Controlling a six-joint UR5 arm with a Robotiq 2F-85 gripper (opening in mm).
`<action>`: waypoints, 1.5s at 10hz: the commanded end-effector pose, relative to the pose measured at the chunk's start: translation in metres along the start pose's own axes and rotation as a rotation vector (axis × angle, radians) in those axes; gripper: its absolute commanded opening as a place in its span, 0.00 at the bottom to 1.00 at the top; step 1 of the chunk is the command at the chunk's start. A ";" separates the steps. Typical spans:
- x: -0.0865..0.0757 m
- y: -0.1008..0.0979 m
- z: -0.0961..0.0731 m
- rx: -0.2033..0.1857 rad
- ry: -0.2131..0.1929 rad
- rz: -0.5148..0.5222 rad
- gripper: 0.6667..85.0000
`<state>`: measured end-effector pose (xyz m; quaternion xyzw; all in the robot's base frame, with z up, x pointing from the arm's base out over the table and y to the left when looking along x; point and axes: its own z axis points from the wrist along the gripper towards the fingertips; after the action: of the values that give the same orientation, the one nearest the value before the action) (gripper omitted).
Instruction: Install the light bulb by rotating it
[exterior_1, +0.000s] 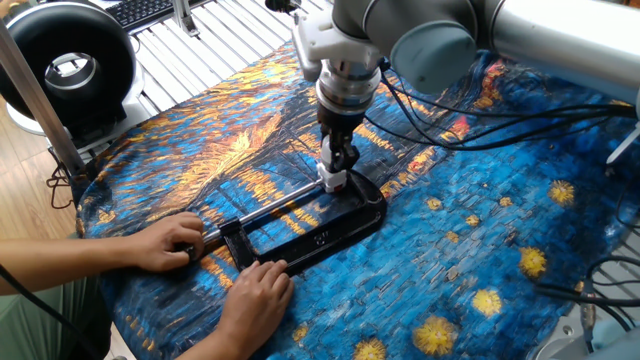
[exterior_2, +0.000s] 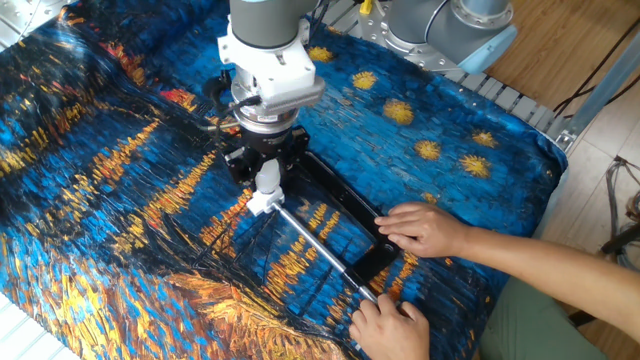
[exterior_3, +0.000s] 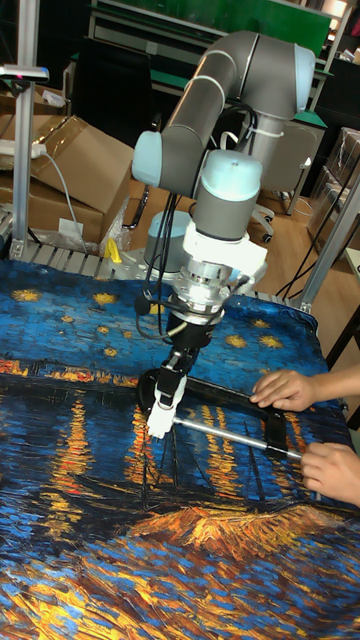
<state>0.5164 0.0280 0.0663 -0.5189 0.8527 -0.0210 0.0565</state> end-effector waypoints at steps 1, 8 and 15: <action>-0.003 -0.005 0.007 -0.021 -0.039 0.189 0.41; 0.006 -0.006 -0.014 -0.034 -0.027 0.665 0.30; 0.001 0.010 0.002 -0.112 -0.060 0.711 0.71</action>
<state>0.5102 0.0308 0.0666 -0.1994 0.9771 0.0450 0.0596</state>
